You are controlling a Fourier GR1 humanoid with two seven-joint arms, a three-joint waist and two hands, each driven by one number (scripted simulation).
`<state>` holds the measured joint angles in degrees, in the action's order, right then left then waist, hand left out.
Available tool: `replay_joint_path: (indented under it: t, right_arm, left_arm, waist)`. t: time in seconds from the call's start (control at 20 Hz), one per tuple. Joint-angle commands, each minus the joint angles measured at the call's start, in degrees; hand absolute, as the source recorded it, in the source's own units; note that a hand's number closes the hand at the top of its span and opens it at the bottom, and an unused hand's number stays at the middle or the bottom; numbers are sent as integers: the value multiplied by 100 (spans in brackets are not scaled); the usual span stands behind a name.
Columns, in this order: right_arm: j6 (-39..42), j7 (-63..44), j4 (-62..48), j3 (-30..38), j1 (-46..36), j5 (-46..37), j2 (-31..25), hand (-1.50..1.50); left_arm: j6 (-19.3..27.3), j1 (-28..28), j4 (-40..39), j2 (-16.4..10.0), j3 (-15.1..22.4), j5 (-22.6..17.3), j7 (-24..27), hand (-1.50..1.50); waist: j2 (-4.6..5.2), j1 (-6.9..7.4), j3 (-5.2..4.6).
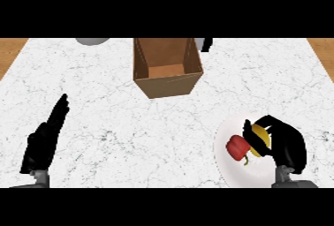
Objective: Pick the lemon from the plate and place it in the cardboard box
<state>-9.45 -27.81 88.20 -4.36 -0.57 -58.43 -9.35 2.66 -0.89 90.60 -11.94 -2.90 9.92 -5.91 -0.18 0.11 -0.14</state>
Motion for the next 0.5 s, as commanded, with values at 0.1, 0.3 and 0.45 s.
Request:
replay_joint_path:
  t: [0.1,0.3,0.45]
  right_arm:
    - [-713,63,-44,-148,178,-751,80,150]
    - [895,1855,-752,-743,-1484,-201,-1058,150]
    - [1296,2751,-865,-1051,-1962,-138,-1452,150]
  left_arm:
    - [29,54,-371,92,-124,70,302,0]
    - [-189,253,-133,118,285,92,173,0]
    - [-238,410,-111,145,423,149,188,0]
  waist:
    - [17,-17,13]
    - [204,731,22]
    - [339,1081,24]
